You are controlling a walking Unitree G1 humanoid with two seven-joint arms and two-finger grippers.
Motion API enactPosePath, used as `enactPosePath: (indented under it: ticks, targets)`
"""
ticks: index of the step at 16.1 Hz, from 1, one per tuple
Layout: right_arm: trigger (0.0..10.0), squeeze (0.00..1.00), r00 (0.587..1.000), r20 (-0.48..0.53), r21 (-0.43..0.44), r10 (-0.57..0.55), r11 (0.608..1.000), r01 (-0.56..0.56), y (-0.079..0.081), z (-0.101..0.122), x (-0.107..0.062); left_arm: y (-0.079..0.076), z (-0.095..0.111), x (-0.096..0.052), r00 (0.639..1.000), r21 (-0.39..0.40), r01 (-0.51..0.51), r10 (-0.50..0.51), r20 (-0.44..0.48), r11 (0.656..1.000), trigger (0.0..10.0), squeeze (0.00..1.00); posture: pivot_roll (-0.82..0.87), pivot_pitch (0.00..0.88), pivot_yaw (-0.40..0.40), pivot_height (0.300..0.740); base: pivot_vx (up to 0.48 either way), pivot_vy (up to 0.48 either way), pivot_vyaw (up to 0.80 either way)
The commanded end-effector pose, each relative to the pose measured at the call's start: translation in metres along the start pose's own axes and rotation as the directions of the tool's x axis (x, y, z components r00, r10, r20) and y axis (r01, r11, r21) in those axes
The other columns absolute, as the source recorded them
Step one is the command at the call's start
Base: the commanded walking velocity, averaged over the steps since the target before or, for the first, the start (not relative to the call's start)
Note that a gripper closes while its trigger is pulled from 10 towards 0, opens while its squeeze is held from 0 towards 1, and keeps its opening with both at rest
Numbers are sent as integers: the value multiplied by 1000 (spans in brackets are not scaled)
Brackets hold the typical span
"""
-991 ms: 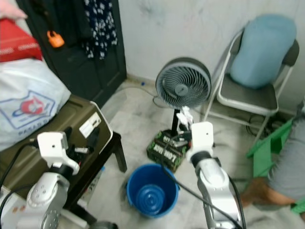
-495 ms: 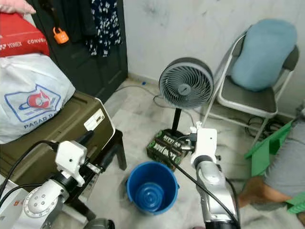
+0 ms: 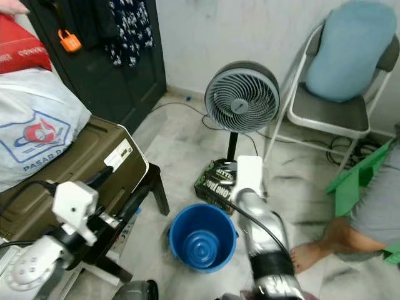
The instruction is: Clean up the room
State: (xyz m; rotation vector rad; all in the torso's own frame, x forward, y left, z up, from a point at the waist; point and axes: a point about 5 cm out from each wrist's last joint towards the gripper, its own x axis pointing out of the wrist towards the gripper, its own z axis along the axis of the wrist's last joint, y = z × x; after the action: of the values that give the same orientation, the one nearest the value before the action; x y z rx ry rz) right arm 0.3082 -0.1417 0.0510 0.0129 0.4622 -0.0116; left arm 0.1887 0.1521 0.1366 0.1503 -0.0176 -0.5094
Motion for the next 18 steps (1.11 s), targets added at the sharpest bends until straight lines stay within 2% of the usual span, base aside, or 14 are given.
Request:
enactPosePath:
  ticks: [1, 3, 7, 8, 9, 11, 13, 18]
  targets:
    - [10000, 0, 1000, -11, -4, -3, 1000, 3, 4, -2, 3, 5, 1, -6, 1000, 7, -11, 11, -20, 1000, 10000, 0, 213, 153, 42, 740, 0, 0, 0]
    - [10000, 0, 999, -29, -1, 39, 999, -39, 22, -4, 10, 8, 4, -15, 998, 7, -44, 45, -45, 999, 10000, 0, 256, 182, 65, 740, 0, 0, 0]
    - [10000, 0, 996, -70, 40, 61, 997, -58, 46, -9, 18, 6, 9, -24, 996, 5, -45, 45, -72, 999, 10000, 0, 288, 199, 85, 740, 0, 0, 0]
    - [10000, 0, 995, -85, 27, 57, 998, -55, 49, -12, 19, 5, 10, -25, 996, 5, -43, 43, -77, 999, 10000, 0, 289, 202, 86, 740, 0, 0, 0]
    - [10000, 0, 994, -96, 8, 41, 999, -41, 49, -14, 19, 5, 11, -25, 996, 4, -41, 41, -83, 999, 10000, 0, 287, 204, 87, 740, 0, 0, 0]
    - [10000, 0, 991, -133, 87, 22, 996, -11, 47, -21, 20, 5, 12, -25, 995, 2, -41, 41, -88, 999, 10000, 0, 282, 210, 86, 740, 0, 0, 0]
    - [10000, 0, 988, -155, 100, 2, 995, 13, 42, -28, 20, 2, 12, -26, 995, -4, -31, 31, -99, 999, 10000, 0, 277, 212, 90, 740, 0, 0, 0]
    - [10000, 0, 993, -117, 90, 11, 996, -1, 46, -21, 23, 2, 12, -25, 994, -2, -32, 31, -105, 999, 10000, 0, 281, 204, 84, 740, 0, 0, 0]
